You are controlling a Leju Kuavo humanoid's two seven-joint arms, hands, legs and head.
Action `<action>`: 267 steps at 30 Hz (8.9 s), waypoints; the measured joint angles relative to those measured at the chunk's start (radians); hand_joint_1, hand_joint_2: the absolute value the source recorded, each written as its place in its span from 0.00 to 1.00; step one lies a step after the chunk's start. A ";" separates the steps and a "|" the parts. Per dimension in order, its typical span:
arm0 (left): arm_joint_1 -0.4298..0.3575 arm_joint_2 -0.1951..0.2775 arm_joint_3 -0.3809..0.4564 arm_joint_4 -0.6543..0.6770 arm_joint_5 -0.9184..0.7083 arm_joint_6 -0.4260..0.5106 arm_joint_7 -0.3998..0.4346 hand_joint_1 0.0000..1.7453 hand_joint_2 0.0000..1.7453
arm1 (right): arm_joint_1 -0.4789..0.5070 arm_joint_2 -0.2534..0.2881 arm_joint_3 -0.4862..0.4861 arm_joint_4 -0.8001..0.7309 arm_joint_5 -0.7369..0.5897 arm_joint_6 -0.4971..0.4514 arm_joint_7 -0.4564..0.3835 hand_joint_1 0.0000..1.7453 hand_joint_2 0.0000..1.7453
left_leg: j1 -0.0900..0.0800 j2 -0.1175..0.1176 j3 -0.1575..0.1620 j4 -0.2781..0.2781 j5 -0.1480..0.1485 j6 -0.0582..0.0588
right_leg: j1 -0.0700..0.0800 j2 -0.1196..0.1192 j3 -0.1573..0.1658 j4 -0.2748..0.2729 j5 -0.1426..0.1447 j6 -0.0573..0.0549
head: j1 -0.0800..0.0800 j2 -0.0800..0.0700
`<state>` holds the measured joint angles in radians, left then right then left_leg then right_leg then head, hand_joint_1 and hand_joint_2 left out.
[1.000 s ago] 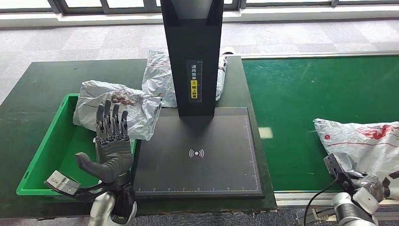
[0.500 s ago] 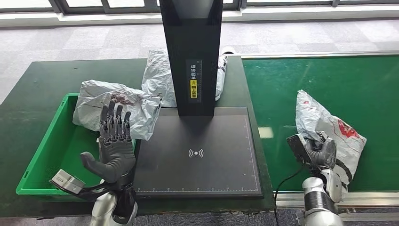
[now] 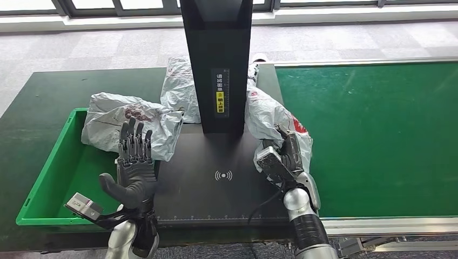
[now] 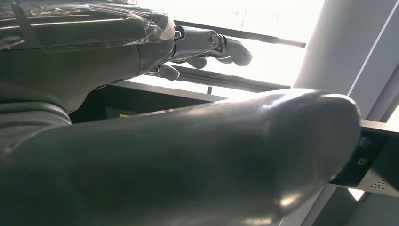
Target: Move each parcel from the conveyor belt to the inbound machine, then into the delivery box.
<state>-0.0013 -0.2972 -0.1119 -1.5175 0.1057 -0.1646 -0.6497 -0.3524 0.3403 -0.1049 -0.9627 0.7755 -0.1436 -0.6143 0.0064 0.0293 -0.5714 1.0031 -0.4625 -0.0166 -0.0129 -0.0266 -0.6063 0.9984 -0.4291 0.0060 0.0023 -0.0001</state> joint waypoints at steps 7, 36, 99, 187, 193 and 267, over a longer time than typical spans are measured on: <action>-0.001 0.000 -0.001 0.005 -0.016 0.014 0.000 0.00 0.00 | -0.004 0.019 0.107 -0.002 -0.186 0.021 -0.080 1.00 1.00 | 0.000 -0.001 0.000 0.000 0.000 0.000 | 0.000 0.000 0.000 0.000 0.000 0.000 | 0.000 0.000; -0.011 0.000 -0.030 0.031 -0.034 0.075 0.000 0.00 0.00 | -0.102 0.031 0.419 0.190 -0.383 -0.033 -0.086 0.00 0.00 | 0.000 -0.001 0.000 0.000 0.000 0.000 | 0.002 0.000 0.000 0.000 0.000 0.000 | 0.000 0.000; -0.542 -0.074 -0.372 1.166 -1.142 0.585 0.582 0.96 0.00 | 0.185 -0.023 -0.206 -0.495 0.051 -0.554 -0.085 0.00 1.00 | -0.003 -0.002 -0.001 0.002 0.001 0.005 | -0.002 -0.003 0.001 -0.002 0.003 0.004 | 0.000 0.000; -0.476 -0.066 -0.145 1.086 -1.204 0.820 0.359 0.00 1.00 | 0.185 -0.024 -0.206 -0.422 0.051 -0.554 -0.086 0.00 1.00 | -0.003 -0.002 -0.002 0.002 0.001 0.005 | -0.002 -0.003 0.000 -0.002 0.003 0.004 | 0.000 0.000; -0.482 -0.066 -0.146 1.098 -1.321 0.795 0.483 0.50 1.00 | 0.185 -0.024 -0.206 -0.420 0.052 -0.554 -0.086 0.00 1.00 | -0.003 -0.002 -0.001 0.002 0.001 0.005 | -0.002 -0.003 0.001 -0.002 0.003 0.004 | 0.000 0.000; -0.327 -0.008 0.419 0.063 -1.636 0.861 0.511 1.00 1.00 | 0.200 -0.024 -0.255 -0.426 0.060 -0.555 -0.086 0.00 1.00 | -0.003 0.001 -0.006 0.002 0.002 0.005 | -0.002 0.001 -0.005 -0.001 0.003 0.004 | 0.003 0.000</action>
<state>-0.3286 -0.3051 0.3074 -1.4545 -1.5303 0.6962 -0.1384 -0.1529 0.3166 -0.3601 -1.3890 0.8356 -0.6985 -0.6999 0.0032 0.0299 -0.5772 1.0048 -0.4601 -0.0117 -0.0150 -0.0260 -0.6115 0.9971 -0.4257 0.0096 0.0051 -0.0001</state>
